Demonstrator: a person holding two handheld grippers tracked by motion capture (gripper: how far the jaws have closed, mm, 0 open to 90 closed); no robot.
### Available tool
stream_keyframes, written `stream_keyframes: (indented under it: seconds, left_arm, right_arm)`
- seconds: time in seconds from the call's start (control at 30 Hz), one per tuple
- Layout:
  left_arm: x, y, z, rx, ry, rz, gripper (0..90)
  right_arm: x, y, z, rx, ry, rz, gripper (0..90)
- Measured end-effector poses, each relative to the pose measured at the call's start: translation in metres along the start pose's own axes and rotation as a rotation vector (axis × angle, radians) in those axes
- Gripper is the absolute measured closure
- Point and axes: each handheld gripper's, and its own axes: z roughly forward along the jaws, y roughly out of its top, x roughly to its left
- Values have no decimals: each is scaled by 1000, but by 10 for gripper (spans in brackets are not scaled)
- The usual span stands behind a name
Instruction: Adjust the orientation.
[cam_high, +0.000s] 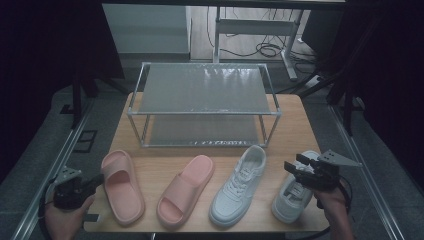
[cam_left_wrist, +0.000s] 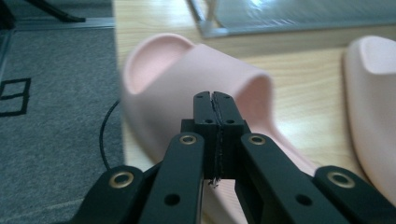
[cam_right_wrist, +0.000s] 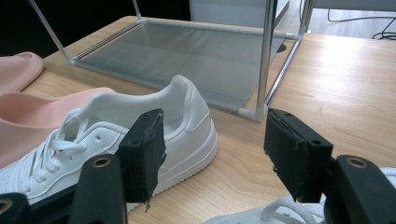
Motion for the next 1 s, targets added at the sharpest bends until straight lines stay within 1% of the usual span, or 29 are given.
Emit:
stream_keyframes:
  seconds: [0.07, 0.1, 0.13, 0.17, 0.2, 0.23, 0.27, 0.33, 0.37, 0.4, 0.43, 0.53, 0.63, 0.7, 0.73, 0.83, 1.0]
  left_arm:
    - [10, 1, 6, 18, 11, -16, 895]
    - [10, 1, 6, 18, 11, -16, 895]
    - [21, 1, 14, 28, 23, -41, 896]
    - [21, 1, 14, 28, 23, -41, 898]
    - [30, 2, 21, 34, 33, -61, 900]
    - [30, 2, 21, 34, 33, -61, 900]
    - [38, 4, 28, 40, 38, -75, 900]
    - [43, 6, 34, 38, 38, -86, 900]
    - [43, 6, 34, 38, 38, -86, 900]
    - [46, 8, 40, 39, 39, -94, 900]
    - [46, 8, 40, 39, 39, -94, 900]
    - [50, 9, 50, 57, 37, -104, 900]
    - [50, 9, 52, 63, 34, -105, 900]
    - [49, 8, 55, 62, 25, -107, 900]
    - [47, 9, 57, 66, 22, -101, 900]
    - [46, 10, 57, 65, 20, -102, 900]
    - [43, 14, 62, 73, 13, -92, 900]
  right_arm:
    - [0, 0, 0, 2, -2, 0, 384]
    - [0, 0, 0, 2, -2, 0, 384]
    - [1, 0, 1, 2, -2, 1, 384]
    - [1, 0, 1, 2, -2, 1, 384]
    - [1, 0, 2, 7, 0, -4, 384]
    - [1, 0, 2, 7, 0, -4, 384]
    - [1, -1, 3, 13, 0, -4, 384]
    - [1, -2, 4, 15, 0, -4, 384]
    - [1, -2, 5, 15, 0, -5, 384]
    - [1, -2, 5, 15, 0, -6, 384]
    - [1, -2, 5, 15, 0, -6, 384]
    - [1, -2, 5, 18, -2, -9, 383]
    - [1, -2, 6, 22, -2, -9, 383]
    - [1, -3, 6, 23, -2, -8, 383]
    - [1, -3, 6, 22, -2, -5, 383]
    - [1, -2, 6, 20, -3, -4, 383]
    - [0, -3, 6, 21, -4, -3, 383]
